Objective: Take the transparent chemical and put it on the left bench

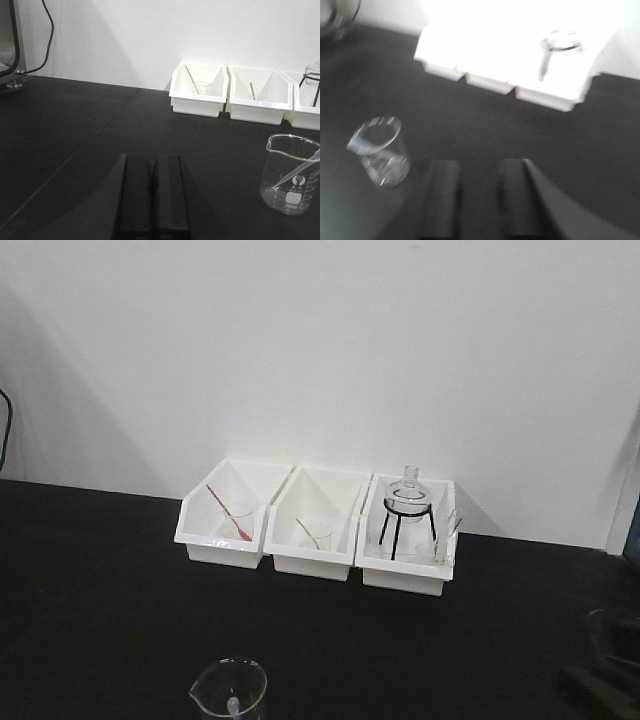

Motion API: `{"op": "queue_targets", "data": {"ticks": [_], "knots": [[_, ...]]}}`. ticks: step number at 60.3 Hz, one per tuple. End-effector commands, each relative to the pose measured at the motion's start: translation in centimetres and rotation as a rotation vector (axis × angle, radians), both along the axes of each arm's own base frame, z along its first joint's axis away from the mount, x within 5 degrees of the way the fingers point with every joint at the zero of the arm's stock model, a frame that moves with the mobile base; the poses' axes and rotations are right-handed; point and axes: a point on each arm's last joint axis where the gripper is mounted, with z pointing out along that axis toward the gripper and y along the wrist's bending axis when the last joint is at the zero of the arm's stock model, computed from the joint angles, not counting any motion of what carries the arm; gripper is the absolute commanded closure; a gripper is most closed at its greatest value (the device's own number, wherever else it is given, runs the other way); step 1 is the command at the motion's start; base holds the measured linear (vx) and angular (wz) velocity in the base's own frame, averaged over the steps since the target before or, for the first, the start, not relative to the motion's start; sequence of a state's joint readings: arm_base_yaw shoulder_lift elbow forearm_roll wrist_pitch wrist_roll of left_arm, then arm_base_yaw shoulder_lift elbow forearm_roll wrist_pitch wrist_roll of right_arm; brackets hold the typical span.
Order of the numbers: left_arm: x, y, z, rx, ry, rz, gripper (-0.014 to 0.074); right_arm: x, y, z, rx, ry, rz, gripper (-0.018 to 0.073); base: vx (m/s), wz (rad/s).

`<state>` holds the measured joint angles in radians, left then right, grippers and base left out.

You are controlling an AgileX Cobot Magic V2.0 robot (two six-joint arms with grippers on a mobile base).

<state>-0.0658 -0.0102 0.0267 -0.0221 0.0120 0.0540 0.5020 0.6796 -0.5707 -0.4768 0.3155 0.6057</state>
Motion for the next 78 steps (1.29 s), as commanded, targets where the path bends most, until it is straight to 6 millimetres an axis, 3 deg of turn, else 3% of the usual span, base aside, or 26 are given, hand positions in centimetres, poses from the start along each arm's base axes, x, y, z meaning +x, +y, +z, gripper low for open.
{"op": "queue_targets", "data": {"ticks": [1, 4, 13, 22, 30, 34, 44, 78], "knots": [[-0.1, 0.0, 0.3, -0.014, -0.081, -0.001, 0.06, -1.2, -1.9, 0.9, 0.033, -0.163, -0.055, 0.0497, 0.0, 0.0], [-0.1, 0.0, 0.3, -0.014, -0.081, -0.001, 0.06, -2.2, -3.2, 0.4, 0.015, -0.245, -0.126, 0.0568, 0.0, 0.0], [-0.1, 0.0, 0.3, -0.014, -0.081, -0.001, 0.06, -4.6, -5.4, -2.4, -0.004, -0.393, -0.308, 0.057, 0.0, 0.0], [-0.1, 0.0, 0.3, -0.014, -0.081, -0.001, 0.06, -6.4, -6.1, -7.2, -0.144, -0.415, -0.385, 0.0567, 0.0, 0.0], [-0.1, 0.0, 0.3, -0.014, -0.081, -0.001, 0.06, -7.6, -6.0, -11.7, -0.098, -0.442, -0.386, 0.0566, 0.0, 0.0], [-0.1, 0.0, 0.3, -0.014, -0.081, -0.001, 0.06, -7.4, -6.1, -12.0, -0.049, -0.334, -0.399, 0.0566, 0.0, 0.0], [-0.1, 0.0, 0.3, -0.014, -0.081, -0.001, 0.06, -7.3, -6.1, -12.8, -0.042, -0.27, -0.411, 0.0566, 0.0, 0.0], [-0.1, 0.0, 0.3, -0.014, -0.081, -0.001, 0.06, -7.3, -6.2, -12.8, -0.044, -0.264, -0.411, 0.0566, 0.0, 0.0]]}}
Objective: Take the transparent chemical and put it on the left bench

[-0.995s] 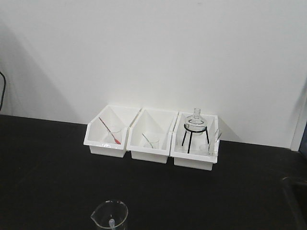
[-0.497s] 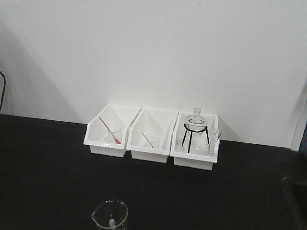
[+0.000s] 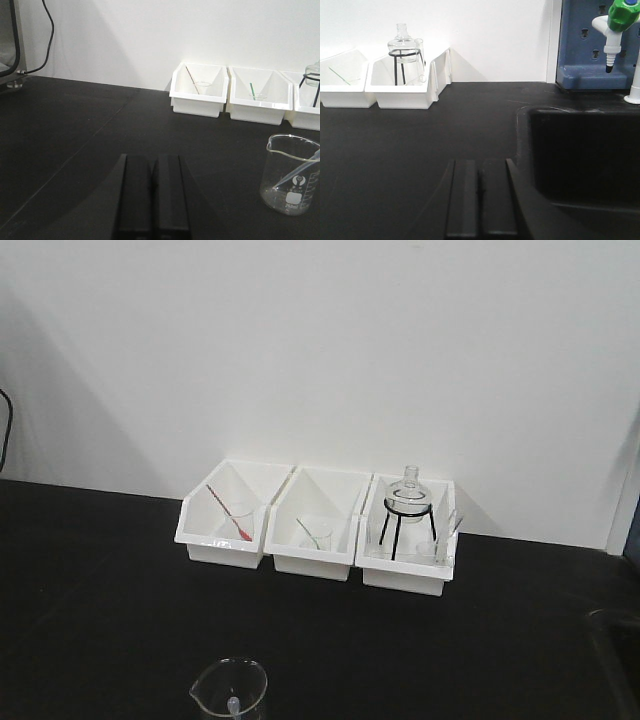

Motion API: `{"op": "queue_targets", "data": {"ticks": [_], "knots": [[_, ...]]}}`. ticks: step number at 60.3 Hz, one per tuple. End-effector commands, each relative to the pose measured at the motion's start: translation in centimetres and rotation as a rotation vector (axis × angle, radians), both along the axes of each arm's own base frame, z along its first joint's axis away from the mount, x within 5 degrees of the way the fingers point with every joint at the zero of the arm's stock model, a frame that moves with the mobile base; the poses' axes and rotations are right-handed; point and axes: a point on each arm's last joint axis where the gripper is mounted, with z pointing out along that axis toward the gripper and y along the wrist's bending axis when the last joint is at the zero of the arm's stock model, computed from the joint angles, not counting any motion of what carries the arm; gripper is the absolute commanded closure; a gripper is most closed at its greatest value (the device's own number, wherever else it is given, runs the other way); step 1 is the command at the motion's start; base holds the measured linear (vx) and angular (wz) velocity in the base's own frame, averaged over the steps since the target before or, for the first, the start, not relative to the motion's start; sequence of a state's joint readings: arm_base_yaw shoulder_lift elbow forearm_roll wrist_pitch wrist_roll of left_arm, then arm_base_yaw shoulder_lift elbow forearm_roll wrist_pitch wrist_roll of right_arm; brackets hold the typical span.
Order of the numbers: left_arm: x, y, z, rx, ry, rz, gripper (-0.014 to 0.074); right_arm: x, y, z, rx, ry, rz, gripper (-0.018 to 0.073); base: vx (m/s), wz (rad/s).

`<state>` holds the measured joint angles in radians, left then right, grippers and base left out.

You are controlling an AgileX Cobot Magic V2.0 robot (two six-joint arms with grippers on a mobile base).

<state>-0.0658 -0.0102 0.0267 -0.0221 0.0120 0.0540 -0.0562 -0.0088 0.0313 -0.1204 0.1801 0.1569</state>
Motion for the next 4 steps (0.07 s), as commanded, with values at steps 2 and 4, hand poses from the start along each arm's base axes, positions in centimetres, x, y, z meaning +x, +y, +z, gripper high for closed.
{"op": "queue_targets", "data": {"ticks": [2, 4], "knots": [[-0.15, 0.02, 0.27, -0.014, -0.081, -0.001, 0.06, 0.12, 0.04, 0.5, -0.016, -0.066, 0.004, 0.0566, 0.0, 0.0], [-0.15, 0.02, 0.27, -0.014, -0.081, -0.001, 0.06, 0.12, 0.04, 0.5, -0.016, -0.066, 0.004, 0.0566, 0.0, 0.0]]}}
